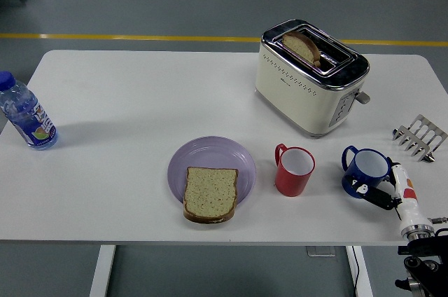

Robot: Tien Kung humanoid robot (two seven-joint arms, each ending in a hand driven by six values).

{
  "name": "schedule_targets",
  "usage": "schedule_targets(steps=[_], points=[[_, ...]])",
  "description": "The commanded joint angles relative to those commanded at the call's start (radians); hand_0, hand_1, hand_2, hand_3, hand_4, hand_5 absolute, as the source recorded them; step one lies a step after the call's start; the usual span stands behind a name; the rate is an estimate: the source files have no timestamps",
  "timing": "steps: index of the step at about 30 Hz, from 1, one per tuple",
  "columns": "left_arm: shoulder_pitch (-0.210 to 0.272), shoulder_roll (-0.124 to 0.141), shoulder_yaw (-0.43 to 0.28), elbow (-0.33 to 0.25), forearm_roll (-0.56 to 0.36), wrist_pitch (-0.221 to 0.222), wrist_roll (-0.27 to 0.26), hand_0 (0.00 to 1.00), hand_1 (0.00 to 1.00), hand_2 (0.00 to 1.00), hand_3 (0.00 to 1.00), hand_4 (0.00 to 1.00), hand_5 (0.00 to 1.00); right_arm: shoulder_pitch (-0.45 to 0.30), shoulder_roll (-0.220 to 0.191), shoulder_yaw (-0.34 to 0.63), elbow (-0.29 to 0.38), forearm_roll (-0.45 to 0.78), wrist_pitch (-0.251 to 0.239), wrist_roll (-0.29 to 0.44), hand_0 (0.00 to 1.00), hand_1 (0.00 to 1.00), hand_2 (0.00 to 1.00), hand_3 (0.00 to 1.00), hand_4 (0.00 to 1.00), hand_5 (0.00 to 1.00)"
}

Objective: Pick up the cup,pour liquid into bread,place the cup on the desk

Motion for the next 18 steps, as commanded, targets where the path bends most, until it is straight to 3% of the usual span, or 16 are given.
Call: schedule_targets(steps=[7,8,13,14,18], points=[[-0.004,0.000,-0.007,0.000,0.001,0.000,0.000,0.670,0.740,0.741,0.638,0.404,0.998,0.003,0.001,0.008,-0.002,-0.015,-0.003,0.004,0.457,0.451,0.608,0.725,0.777,0.002],[-0.004,0.000,-0.007,0.000,0.002,-0.001,0.000,0.670,0.740,0.741,0.639,0.404,0.998,0.003,0.002,0.010,-0.002,-0.015,-0.001,0.006,0.519,0.510,0.669,0.804,0.794,0.002],[-0.005,0.001,-0.009,0.000,0.004,-0.001,0.000,0.670,0.740,0.741,0.639,0.404,0.998,0.003,0.002,0.016,-0.003,-0.022,0.016,0.003,0.519,0.510,0.669,0.804,0.794,0.002],[-0.005,0.001,-0.009,0.000,0.004,-0.001,0.000,0.670,0.740,0.741,0.639,0.404,0.998,0.003,0.002,0.016,-0.003,-0.023,0.019,0.003,0.615,0.618,0.772,0.884,0.812,0.002],[-0.006,0.001,-0.009,0.000,0.004,-0.001,0.001,0.670,0.740,0.741,0.639,0.404,0.998,0.002,0.003,0.018,-0.002,-0.026,0.030,0.002,0.615,0.618,0.772,0.884,0.812,0.002]])
